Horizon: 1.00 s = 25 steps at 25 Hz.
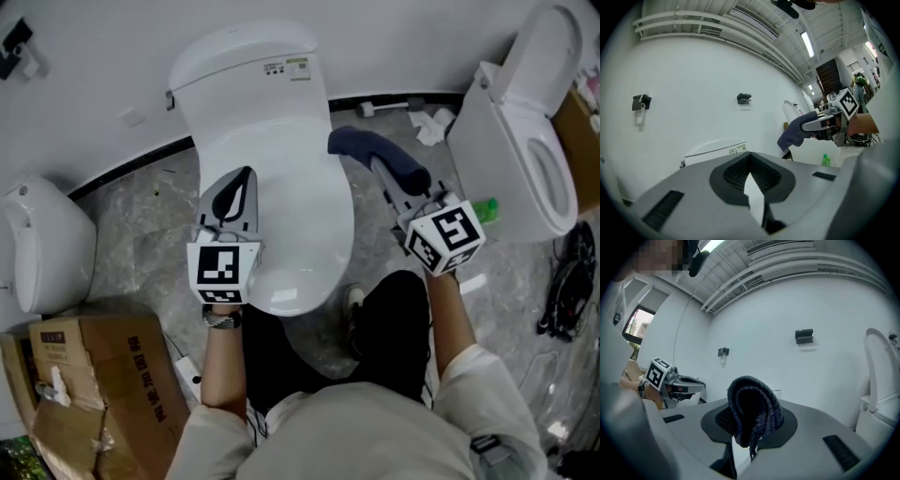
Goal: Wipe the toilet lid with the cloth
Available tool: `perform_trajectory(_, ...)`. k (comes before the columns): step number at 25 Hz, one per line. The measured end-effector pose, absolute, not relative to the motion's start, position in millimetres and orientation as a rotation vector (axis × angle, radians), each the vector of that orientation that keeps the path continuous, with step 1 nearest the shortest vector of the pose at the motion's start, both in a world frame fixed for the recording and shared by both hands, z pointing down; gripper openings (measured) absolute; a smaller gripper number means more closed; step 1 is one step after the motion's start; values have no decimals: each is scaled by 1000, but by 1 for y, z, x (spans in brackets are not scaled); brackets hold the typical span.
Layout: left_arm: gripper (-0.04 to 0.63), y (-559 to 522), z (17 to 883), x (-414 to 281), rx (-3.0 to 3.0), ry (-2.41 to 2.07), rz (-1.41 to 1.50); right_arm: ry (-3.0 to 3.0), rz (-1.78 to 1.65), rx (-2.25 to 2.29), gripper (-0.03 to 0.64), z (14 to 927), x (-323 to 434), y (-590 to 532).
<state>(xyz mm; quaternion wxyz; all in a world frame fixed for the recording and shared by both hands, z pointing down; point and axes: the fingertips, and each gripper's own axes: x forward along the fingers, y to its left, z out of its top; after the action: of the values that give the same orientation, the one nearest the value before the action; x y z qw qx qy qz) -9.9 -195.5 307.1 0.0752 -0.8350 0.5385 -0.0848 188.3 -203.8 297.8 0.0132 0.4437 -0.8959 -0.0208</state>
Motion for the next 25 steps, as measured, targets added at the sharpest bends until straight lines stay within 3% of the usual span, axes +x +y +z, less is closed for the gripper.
perform_trajectory(25, 0, -85, 366, -23, -2702, 1336, -287, -2810, -118, 1455, 84, 315, 148, -95)
